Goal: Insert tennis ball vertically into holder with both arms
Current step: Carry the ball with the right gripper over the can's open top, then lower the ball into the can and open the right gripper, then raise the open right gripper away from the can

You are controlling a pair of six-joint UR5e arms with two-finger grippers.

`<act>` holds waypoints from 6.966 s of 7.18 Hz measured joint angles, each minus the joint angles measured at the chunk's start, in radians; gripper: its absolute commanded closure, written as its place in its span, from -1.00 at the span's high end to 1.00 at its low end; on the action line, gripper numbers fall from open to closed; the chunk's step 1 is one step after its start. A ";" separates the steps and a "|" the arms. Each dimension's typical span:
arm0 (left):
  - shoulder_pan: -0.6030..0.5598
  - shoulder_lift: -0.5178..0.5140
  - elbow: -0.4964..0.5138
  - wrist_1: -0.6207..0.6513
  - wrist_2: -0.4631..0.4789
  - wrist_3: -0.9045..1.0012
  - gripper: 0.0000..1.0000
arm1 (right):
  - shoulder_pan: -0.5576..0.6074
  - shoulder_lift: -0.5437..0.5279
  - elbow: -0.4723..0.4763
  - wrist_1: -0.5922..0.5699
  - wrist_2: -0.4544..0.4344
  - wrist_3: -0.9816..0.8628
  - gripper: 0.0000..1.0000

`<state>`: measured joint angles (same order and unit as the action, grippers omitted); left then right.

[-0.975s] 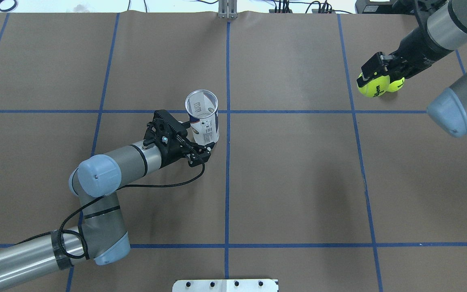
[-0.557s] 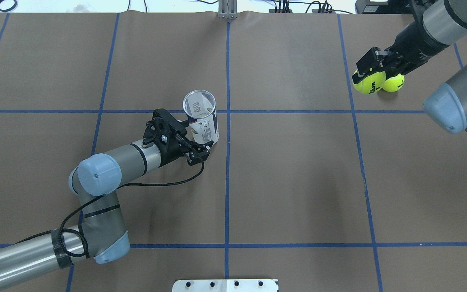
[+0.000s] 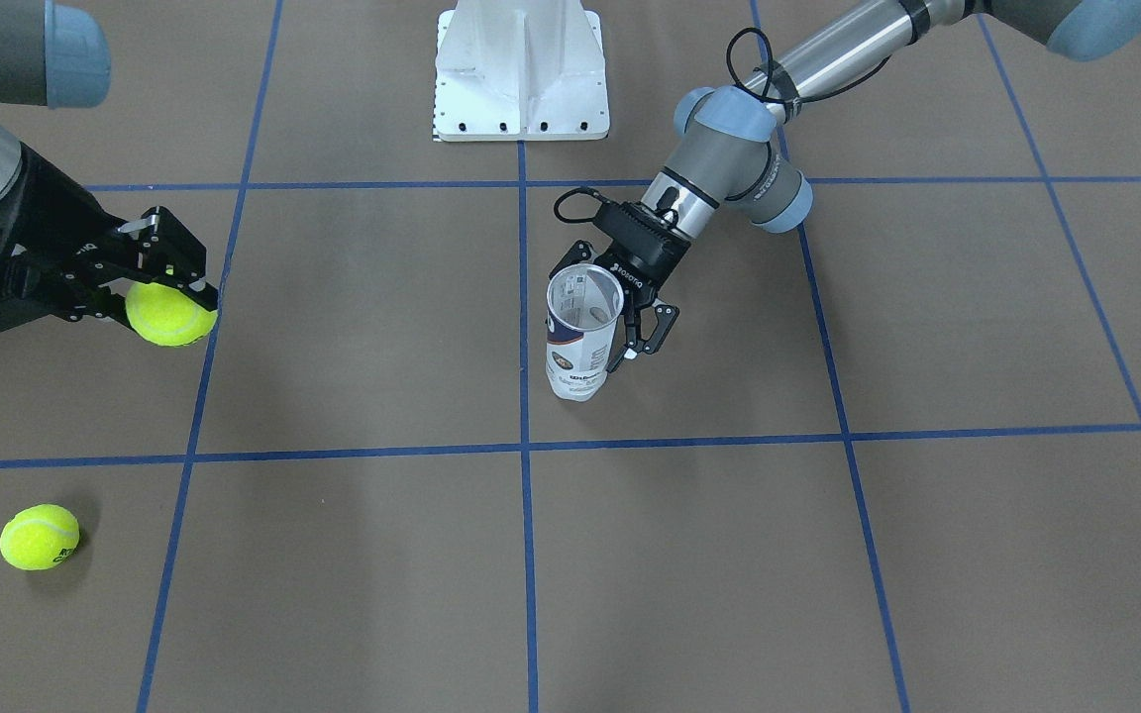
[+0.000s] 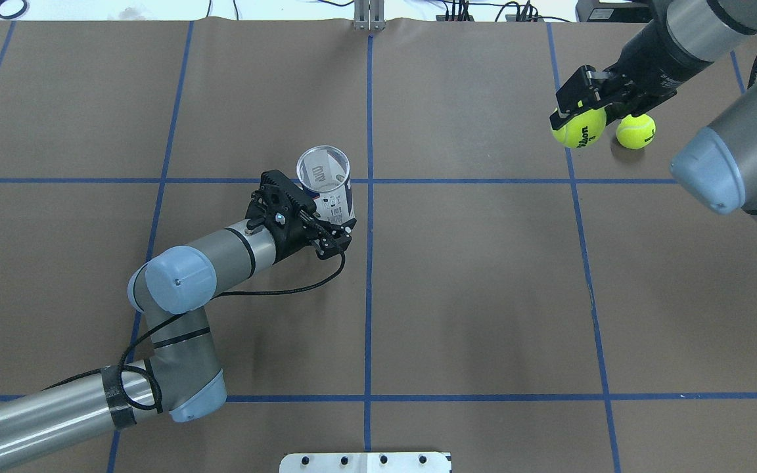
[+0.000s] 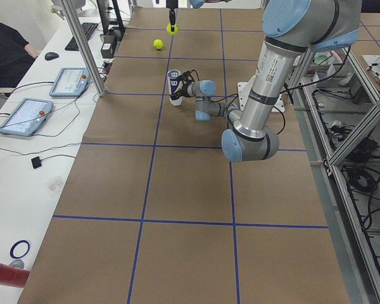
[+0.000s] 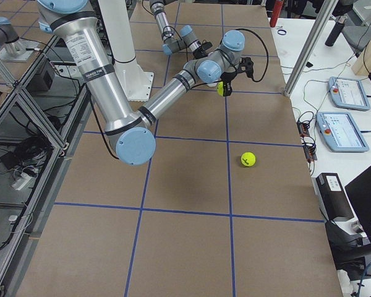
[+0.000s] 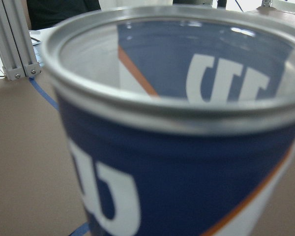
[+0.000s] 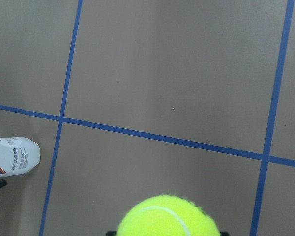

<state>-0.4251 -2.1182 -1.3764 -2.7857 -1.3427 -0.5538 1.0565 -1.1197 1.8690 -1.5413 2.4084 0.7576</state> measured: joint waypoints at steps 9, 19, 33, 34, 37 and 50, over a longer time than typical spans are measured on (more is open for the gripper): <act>-0.002 -0.005 0.031 -0.006 0.021 0.000 0.97 | -0.133 0.208 -0.017 0.000 -0.039 0.248 -1.00; 0.000 -0.028 0.032 -0.008 0.020 -0.006 0.97 | -0.268 0.401 -0.141 0.004 -0.174 0.356 -1.00; 0.000 -0.031 0.031 -0.008 0.020 -0.005 0.66 | -0.334 0.525 -0.355 0.061 -0.264 0.397 -1.00; 0.000 -0.032 0.031 -0.008 0.020 -0.006 0.66 | -0.334 0.522 -0.355 0.061 -0.264 0.398 -1.00; 0.000 -0.032 0.030 -0.008 0.020 -0.005 0.66 | -0.334 0.514 -0.355 0.060 -0.264 0.399 0.57; -0.002 -0.032 0.025 -0.007 0.020 0.000 0.98 | -0.282 0.457 -0.345 0.050 -0.302 0.393 0.98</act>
<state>-0.4274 -2.1502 -1.3514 -2.7931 -1.3223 -0.5539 0.7744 -0.6630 1.5239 -1.4913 2.1059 1.1508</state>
